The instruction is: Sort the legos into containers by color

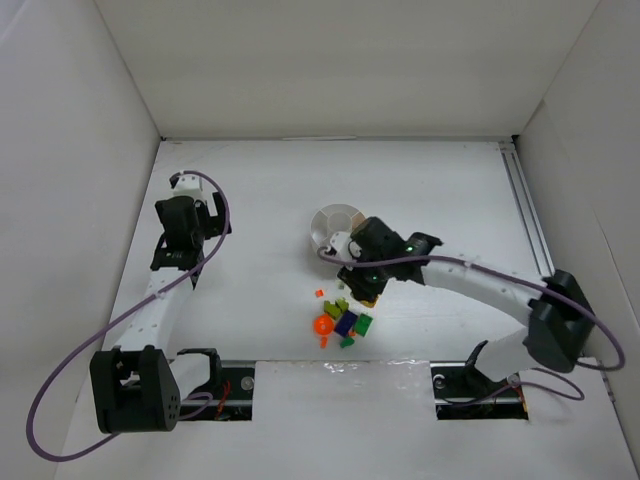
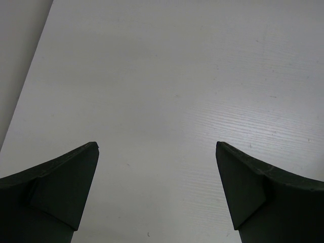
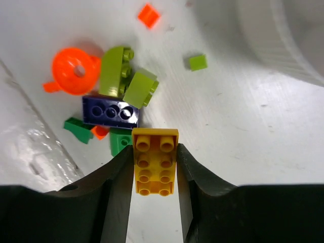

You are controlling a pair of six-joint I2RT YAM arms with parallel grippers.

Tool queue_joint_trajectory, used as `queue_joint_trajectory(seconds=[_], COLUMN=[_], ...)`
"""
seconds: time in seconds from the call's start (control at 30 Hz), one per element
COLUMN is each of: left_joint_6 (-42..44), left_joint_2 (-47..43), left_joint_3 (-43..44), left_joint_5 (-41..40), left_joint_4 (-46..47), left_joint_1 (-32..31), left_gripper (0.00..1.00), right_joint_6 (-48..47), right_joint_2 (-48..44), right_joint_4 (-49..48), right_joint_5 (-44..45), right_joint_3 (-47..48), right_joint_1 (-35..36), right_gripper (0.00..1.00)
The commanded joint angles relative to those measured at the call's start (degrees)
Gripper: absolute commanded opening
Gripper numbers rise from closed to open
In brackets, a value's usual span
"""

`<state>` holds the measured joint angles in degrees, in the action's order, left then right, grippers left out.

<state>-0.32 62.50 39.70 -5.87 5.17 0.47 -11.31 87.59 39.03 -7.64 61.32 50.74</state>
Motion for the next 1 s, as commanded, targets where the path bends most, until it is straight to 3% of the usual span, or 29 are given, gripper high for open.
queue_joint_trajectory(seconds=[0.0,0.17,0.33,0.67,0.83,0.97], left_joint_6=[0.5,1.5,-0.7,-1.4,-0.2,-0.2], left_joint_2=[-1.1,-7.8,-12.6,-13.8,-13.8,-13.8], left_joint_3=[-1.8,-6.3,-10.6,-10.3,-9.1,-9.1], left_joint_5=[2.2,4.5,9.8,13.1,11.9,11.4], left_joint_4=[2.5,8.3,12.7,12.5,11.4,10.8], left_joint_1=[0.2,0.2,0.2,0.2,0.2,0.2], left_gripper=[1.00,1.00,1.00,1.00,1.00,1.00], right_joint_6=[2.1,4.0,9.8,21.9,31.0,33.9], right_joint_2=[-9.8,-21.7,-25.4,-12.1,-3.5,-2.0], right_joint_4=[-4.0,-12.6,-24.5,-41.3,-44.1,-46.3], right_joint_5=[-5.6,-7.0,-8.1,-14.2,-14.1,-14.1], right_joint_3=[-1.0,-5.8,-7.5,-4.6,-0.9,0.3], right_joint_1=[-4.1,-8.2,-15.0,-23.0,-24.1,-24.7], right_gripper=[0.00,0.00,0.00,0.00,0.00,0.00])
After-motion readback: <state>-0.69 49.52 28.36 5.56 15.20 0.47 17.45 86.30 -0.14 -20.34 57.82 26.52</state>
